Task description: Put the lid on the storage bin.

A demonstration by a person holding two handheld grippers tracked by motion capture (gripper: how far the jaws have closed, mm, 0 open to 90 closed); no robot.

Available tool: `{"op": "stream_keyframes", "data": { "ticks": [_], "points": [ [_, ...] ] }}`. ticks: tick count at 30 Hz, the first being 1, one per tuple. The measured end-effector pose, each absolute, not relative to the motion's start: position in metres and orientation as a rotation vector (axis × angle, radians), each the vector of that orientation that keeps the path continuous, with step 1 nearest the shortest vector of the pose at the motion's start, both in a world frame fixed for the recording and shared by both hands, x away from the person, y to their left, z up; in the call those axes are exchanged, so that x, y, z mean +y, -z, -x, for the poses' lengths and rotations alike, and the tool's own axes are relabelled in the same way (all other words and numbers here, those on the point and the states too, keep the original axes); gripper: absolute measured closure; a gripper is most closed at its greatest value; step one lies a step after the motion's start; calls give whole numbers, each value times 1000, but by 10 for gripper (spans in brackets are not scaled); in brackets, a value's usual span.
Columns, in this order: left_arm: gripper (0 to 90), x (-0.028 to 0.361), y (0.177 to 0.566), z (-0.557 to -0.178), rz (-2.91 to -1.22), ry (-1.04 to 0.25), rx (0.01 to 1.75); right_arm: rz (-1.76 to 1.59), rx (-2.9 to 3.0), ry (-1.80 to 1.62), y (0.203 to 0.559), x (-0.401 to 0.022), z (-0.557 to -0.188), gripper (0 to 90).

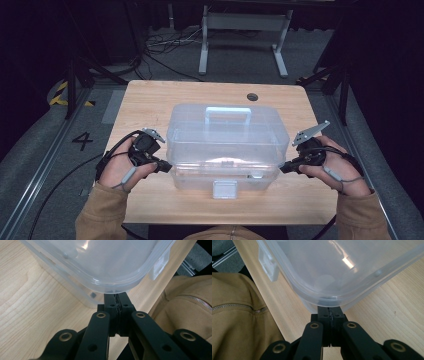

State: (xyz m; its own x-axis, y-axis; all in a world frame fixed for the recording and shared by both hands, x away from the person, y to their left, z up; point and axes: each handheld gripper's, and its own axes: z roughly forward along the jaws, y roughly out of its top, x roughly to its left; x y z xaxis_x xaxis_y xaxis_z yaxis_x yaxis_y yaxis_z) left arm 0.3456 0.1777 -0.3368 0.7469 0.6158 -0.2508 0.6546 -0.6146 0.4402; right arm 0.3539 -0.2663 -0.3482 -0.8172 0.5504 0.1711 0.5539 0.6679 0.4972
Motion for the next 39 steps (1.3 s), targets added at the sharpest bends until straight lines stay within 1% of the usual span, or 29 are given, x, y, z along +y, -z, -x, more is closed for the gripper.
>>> {"op": "stream_keyframes", "data": {
  "ticks": [16, 24, 27, 31, 33, 39],
  "points": [
    [894, 176, 344, -347, -2470, 135, 980, 910, -2876, 770, 354, -263, -355, 899],
    [889, 176, 352, -348, -2535, 179, 983, 894, -2869, 708, 359, -264, -356, 898],
    [876, 178, 355, -349, -2535, 211, 989, 894, -2858, 667, 363, -268, -358, 886],
    [851, 178, 358, -350, -2545, 221, 994, 898, -2850, 679, 364, -270, -359, 878],
    [843, 178, 358, -350, -2543, 219, 994, 896, -2845, 680, 364, -270, -359, 856],
    [749, 181, 358, -351, -2513, 224, 1021, 899, -2840, 682, 365, -271, -359, 821]
  ]
}}
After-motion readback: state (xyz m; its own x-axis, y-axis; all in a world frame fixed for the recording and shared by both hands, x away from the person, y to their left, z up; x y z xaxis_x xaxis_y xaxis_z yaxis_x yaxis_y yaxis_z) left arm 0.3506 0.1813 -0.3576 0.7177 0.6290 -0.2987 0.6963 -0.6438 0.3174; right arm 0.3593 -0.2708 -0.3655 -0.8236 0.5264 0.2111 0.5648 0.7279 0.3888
